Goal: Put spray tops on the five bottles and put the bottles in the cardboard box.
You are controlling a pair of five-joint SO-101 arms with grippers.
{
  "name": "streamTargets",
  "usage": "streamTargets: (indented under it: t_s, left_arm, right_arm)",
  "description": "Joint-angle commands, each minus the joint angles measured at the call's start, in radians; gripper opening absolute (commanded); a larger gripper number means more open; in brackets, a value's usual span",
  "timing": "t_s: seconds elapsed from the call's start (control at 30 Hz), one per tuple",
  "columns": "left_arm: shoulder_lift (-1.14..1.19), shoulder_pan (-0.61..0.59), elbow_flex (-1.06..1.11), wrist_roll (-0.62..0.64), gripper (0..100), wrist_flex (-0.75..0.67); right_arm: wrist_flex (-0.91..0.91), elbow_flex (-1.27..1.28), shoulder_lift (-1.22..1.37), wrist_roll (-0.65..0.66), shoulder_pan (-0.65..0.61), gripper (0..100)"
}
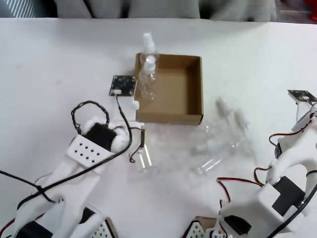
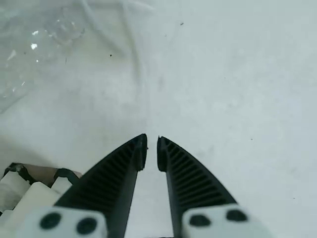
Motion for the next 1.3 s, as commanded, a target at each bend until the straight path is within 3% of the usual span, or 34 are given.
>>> streamTargets:
  t_s: [0.0, 0.1, 0.3, 0.7, 0.93, 1.27]
  left_arm:
    - [-0.041, 0.007, -0.058, 0.034, 15, 0.0]
    - [-0.039, 0.008, -0.06, 0.034, 24, 0.028]
    - [-0.031, 0.015, -0.058, 0.034, 21, 0.023]
    - [-0.03, 0.007, -0.012, 0.034, 29, 0.037]
    - [-0.028, -0.082, -0.021, 0.034, 29, 0.052]
    - [0.071, -0.108, -0.018, 0.035, 29, 0.052]
  right_arm:
    - [0.008, -0.044, -0.008, -0.005, 0.018, 1.7]
    - [0.007, -0.044, -0.007, 0.0, 0.018, 1.7]
    - [0.012, -0.043, -0.004, 0.021, 0.016, 1.7]
    - [-0.035, -0.041, 0.002, 0.023, 0.018, 1.7]
    - [-0.07, -0.015, 0.001, 0.018, -0.004, 1.7]
    - [-0.081, -0.015, 0.002, 0.014, -0.042, 1.7]
